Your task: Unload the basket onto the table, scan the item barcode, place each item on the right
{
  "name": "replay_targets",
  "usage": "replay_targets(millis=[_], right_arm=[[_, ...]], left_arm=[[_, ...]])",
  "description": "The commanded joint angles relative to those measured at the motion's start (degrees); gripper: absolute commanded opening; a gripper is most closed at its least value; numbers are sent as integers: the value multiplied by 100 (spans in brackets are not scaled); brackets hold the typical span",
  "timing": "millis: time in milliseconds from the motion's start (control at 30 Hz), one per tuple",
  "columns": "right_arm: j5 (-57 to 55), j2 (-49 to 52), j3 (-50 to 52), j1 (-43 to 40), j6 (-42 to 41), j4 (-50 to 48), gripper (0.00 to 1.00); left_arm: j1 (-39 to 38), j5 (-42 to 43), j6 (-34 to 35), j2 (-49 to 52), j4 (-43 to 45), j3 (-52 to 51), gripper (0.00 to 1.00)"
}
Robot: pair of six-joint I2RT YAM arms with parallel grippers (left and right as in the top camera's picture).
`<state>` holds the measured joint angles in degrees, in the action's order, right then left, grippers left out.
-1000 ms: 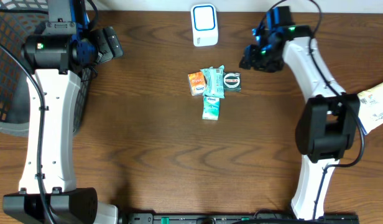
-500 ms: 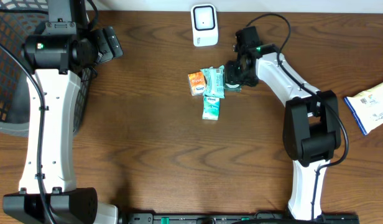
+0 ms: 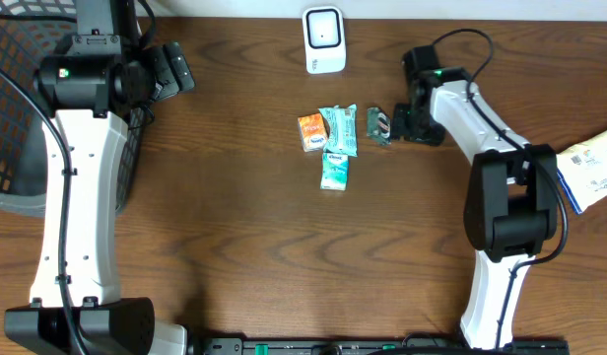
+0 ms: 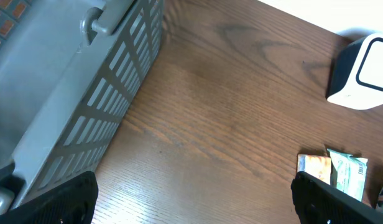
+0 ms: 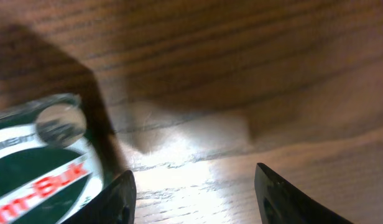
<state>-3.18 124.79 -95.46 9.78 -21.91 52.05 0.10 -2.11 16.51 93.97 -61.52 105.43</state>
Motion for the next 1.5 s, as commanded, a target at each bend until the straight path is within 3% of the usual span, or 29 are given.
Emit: replay_targets(millis=[0, 333, 500, 633, 867, 1267, 1467], right_arm=[[852, -245, -131, 31, 398, -66, 55], [2002, -297, -136, 74, 400, -354, 57], [1978, -295, -136, 195, 396, -638, 53], [1307, -280, -125, 297, 212, -697, 40], [256, -280, -15, 415, -35, -459, 29], [-160, -278, 671, 391, -59, -863, 27], [-1043, -280, 719, 299, -223, -627, 28]], left_arm=[[-7, -94, 9, 2, -15, 17, 98], [-4, -94, 9, 2, -15, 17, 98], [-4, -94, 9, 2, -15, 17, 98], [-7, -94, 9, 2, -15, 17, 98], [-4, -94, 9, 2, -17, 17, 98], [-7, -94, 9, 2, -15, 17, 98], [-7, -94, 9, 2, -15, 17, 98]])
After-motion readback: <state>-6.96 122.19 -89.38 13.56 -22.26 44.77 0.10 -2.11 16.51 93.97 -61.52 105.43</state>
